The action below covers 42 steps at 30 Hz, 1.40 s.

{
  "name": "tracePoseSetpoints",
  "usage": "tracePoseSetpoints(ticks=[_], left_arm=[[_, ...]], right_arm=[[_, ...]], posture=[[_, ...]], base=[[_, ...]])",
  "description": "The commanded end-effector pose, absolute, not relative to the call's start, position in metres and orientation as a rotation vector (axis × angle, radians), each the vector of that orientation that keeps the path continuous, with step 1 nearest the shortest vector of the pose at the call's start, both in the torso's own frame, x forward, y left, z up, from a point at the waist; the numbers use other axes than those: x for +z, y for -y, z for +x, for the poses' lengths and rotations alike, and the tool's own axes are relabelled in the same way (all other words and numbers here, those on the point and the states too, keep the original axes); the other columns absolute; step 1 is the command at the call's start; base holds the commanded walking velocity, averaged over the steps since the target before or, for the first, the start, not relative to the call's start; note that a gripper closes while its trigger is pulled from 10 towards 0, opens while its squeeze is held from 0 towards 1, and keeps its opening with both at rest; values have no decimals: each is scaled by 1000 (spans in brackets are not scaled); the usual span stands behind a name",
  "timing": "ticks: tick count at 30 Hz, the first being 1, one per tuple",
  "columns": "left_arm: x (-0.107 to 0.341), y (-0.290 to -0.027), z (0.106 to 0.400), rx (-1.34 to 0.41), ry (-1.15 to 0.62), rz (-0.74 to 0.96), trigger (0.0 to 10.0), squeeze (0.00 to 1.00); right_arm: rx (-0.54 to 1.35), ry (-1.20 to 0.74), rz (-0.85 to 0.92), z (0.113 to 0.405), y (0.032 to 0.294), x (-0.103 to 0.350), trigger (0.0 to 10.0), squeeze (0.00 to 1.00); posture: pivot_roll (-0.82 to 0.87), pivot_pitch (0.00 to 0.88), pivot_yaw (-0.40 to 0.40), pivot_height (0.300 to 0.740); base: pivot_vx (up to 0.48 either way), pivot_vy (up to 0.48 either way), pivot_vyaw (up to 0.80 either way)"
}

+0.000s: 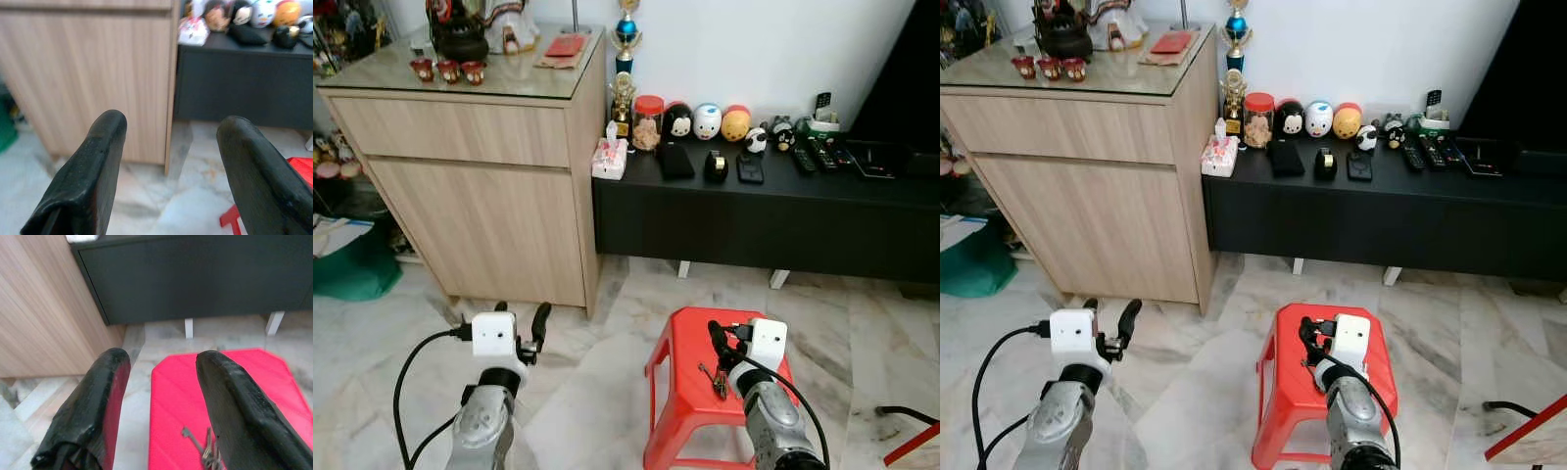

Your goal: Hang keys on a hook

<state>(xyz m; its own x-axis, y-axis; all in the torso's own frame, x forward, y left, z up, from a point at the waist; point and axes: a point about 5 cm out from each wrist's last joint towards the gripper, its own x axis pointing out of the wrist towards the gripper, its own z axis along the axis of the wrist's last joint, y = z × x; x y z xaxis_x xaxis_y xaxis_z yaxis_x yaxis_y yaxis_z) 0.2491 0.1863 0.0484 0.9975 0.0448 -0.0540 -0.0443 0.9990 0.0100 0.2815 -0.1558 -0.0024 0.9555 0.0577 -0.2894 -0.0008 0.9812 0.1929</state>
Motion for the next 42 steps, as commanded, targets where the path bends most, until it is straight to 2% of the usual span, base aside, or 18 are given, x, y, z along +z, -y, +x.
tracePoseSetpoints(ticks=[1, 9, 14, 22, 32, 42], left_arm=[[35, -188, 242, 56, -103, 20, 10000, 0], [32, -188, 233, -8, -117, 91, 10000, 0], [31, -188, 231, 29, -115, 85, 10000, 0], [34, -181, 234, 23, -86, 81, 10000, 0], [37, -184, 237, 44, -71, 87, 10000, 0], [39, -185, 239, 62, -63, 82, 10000, 0]], right_arm=[[29, -259, 181, 284, 155, 3, 10000, 0], [98, -240, 150, 289, 151, 8, 10000, 0], [31, -253, 186, 289, 152, 6, 10000, 0], [-3, -279, 174, 283, 156, 0, 10000, 0], [-29, -293, 161, 279, 163, -3, 10000, 0], [-35, -292, 165, 281, 164, -2, 10000, 0]], posture=[[61, 0, -55, 740], [72, 0, -66, 740], [67, 0, -75, 740], [65, 0, -82, 740], [62, 0, -86, 740], [63, 0, -93, 740]], base=[[0, 0, 0], [0, 0, 0], [0, 0, 0], [0, -325, 0], [0, -365, 0], [0, 0, 0]])
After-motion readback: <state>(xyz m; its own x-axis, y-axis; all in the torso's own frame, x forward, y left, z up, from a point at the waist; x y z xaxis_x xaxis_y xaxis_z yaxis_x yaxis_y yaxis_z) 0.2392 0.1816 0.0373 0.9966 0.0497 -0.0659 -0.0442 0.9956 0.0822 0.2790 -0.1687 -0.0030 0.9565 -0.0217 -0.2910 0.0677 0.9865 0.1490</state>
